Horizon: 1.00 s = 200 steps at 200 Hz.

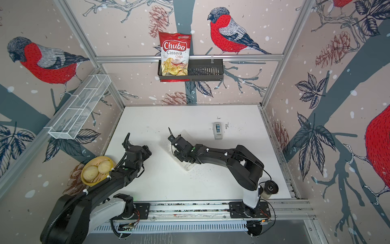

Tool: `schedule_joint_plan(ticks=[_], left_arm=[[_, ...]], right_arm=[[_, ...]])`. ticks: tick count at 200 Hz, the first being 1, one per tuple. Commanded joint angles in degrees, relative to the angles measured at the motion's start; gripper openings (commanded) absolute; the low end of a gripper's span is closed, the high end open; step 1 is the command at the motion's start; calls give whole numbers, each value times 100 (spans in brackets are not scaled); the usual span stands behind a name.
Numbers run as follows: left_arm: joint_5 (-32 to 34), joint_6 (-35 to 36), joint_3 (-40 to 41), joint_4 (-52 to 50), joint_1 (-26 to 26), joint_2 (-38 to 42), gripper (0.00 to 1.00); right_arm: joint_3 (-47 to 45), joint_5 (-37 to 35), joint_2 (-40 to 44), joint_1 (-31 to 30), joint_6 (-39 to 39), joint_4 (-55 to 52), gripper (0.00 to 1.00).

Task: Wrap vases in bubble wrap
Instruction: Wrap the vase in bubble wrap.

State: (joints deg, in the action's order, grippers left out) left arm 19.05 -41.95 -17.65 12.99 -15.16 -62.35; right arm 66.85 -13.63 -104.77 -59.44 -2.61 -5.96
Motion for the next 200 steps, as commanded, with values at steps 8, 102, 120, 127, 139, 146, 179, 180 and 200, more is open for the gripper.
schedule_joint_plan(ticks=[8, 102, 120, 127, 139, 146, 179, 180, 200], left_arm=[[-538, 174, -179, 476, -440, -248, 81], [-1026, 268, -2279, -169, -991, -2510, 86], [-978, 307, -2630, -299, -1114, -2905, 87], [-947, 324, -2738, -330, -1165, -3029, 87], [-877, 322, -2890, -390, -1238, -3239, 87], [-840, 322, -2973, -450, -1252, -3354, 87], [-633, 234, -3415, -1056, -1261, -3879, 86], [-623, 233, -3427, -1072, -1261, -3898, 86], [-558, 153, -3568, -1295, -1259, -4056, 85]], right_arm=[[-234, 179, 119, 61, 164, 122, 47], [-877, 351, 527, 146, 166, 564, 49], [-908, 365, 554, 167, 134, 557, 50], [-927, 370, 571, 178, 121, 563, 50], [-960, 386, 609, 202, 118, 578, 50], [-978, 388, 623, 218, 112, 591, 50], [-946, 200, 839, 206, 137, 442, 55], [-946, 192, 850, 201, 138, 440, 56], [-985, 48, 1084, 111, 190, 402, 65]])
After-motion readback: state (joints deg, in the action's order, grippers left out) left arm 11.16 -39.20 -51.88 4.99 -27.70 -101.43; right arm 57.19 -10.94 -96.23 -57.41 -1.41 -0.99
